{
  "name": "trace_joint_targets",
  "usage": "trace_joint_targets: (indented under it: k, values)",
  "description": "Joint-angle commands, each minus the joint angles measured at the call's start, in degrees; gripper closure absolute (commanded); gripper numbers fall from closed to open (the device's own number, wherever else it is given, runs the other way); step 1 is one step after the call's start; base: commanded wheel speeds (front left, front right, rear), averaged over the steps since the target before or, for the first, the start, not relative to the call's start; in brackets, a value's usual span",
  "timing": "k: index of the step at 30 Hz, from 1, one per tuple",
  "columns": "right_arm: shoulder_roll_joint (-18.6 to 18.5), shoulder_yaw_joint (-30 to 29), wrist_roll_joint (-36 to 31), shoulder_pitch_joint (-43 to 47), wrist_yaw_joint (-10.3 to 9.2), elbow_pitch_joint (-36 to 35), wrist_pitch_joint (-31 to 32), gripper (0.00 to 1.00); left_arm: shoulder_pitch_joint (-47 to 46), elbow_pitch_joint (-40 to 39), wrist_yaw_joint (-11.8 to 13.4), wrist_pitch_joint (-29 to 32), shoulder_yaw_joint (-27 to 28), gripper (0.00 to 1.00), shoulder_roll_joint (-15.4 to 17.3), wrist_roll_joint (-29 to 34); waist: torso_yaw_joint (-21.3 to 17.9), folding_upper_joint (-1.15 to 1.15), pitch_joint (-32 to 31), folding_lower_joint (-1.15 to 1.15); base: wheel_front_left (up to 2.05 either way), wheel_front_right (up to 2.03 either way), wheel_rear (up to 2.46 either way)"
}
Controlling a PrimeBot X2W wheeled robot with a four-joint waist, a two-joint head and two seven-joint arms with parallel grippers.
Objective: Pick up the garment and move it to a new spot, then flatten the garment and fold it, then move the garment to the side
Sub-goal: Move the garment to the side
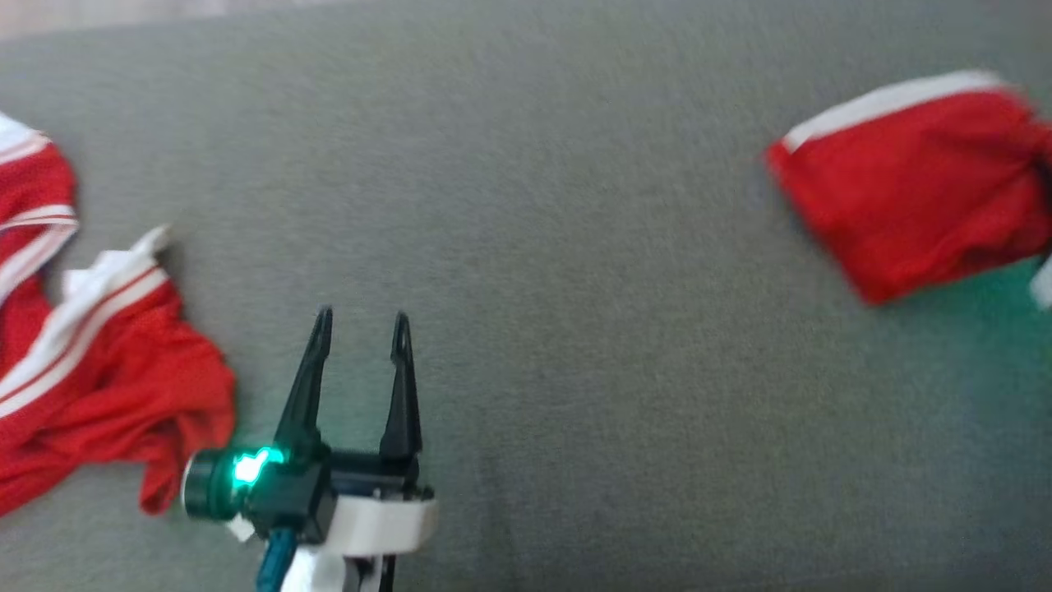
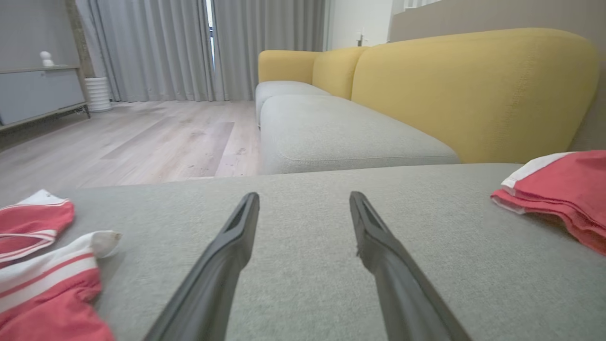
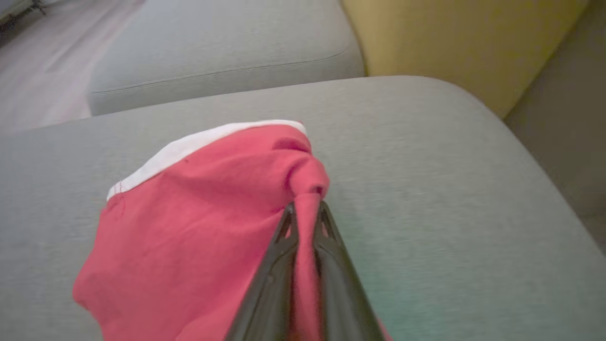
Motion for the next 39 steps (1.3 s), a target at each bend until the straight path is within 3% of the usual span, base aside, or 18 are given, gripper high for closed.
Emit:
trace_joint_targets:
  k: [1,6,7,8,12,17,24,31,34,39]
  values:
    - [-2.87,-0.55,-0.98,-1.09,-0.05,-0.36,-0.54,1.0,-2.19,-1.58,-0.2,-0.46,1.3,0.0,-0.37,0.57,-2.92,0.0,3.7,-0.01,0.0,0.0,0.0]
    - [-6.07,-4.12,-5.73,-4.5,-0.05,2.37,-1.83,1.0,-5.11,-1.32,-0.9,-0.46,2.06,0.0,-0.37,1.5,-4.24,0.0,6.37,-0.01,0.0,0.0,0.0]
    - [-6.35,-4.9,-7.1,-4.99,-0.05,3.11,-2.32,0.87,-5.44,-1.2,-1.05,-0.46,2.24,0.0,-0.37,1.6,-4.37,0.0,6.57,-0.01,0.0,0.0,0.0]
    - [-6.5,-5.8,-8.77,-5.51,-0.05,3.79,-3.44,0.0,-5.69,-1.05,-1.2,-0.46,2.42,0.0,-0.37,1.66,-4.47,0.0,6.66,-0.01,0.0,0.0,0.0]
    - [-4.57,-8.56,-15.95,-6.86,-0.05,5.67,-8.85,0.0,-5.91,-0.15,-1.66,-0.46,2.93,0.0,-0.37,1.43,-4.54,0.0,5.17,-0.01,0.0,0.0,0.0]
    - [2.17,-10.55,-23.79,-5.68,-0.05,5.84,-14.03,0.0,-4.1,0.42,-1.13,-0.46,2.56,0.0,-0.37,0.39,-3.63,0.0,0.01,-0.01,0.0,0.0,0.0]
    - [15.13,-7.17,-21.73,5.58,-0.05,-0.2,-16.06,0.0,1.0,1.75,0.59,-0.46,2.7,0.0,-0.37,-2.64,-0.74,0.0,-9.96,-0.01,0.0,0.0,0.0]
    - [22.23,-3.93,-22.52,16.91,-0.05,-5.39,-20.01,0.0,5.94,2.55,1.91,-0.46,3.3,0.0,-0.37,-4.38,2.25,0.0,-16.82,-0.01,0.0,0.0,0.0]
    - [25.62,-6.04,-25.35,21.27,-0.05,-9.81,-21.16,0.0,7.37,0.48,2.89,-0.46,3.38,0.0,-0.37,-4.4,3.71,0.0,-18.15,-0.01,0.0,0.0,0.0]
    - [29.82,-11.64,-30.63,30.78,-0.05,-25.39,-21.24,0.0,10.17,-3.9,2.88,-0.46,3.18,0.0,-0.37,-3.0,5.17,0.0,-19.79,-0.01,0.0,0.0,0.0]
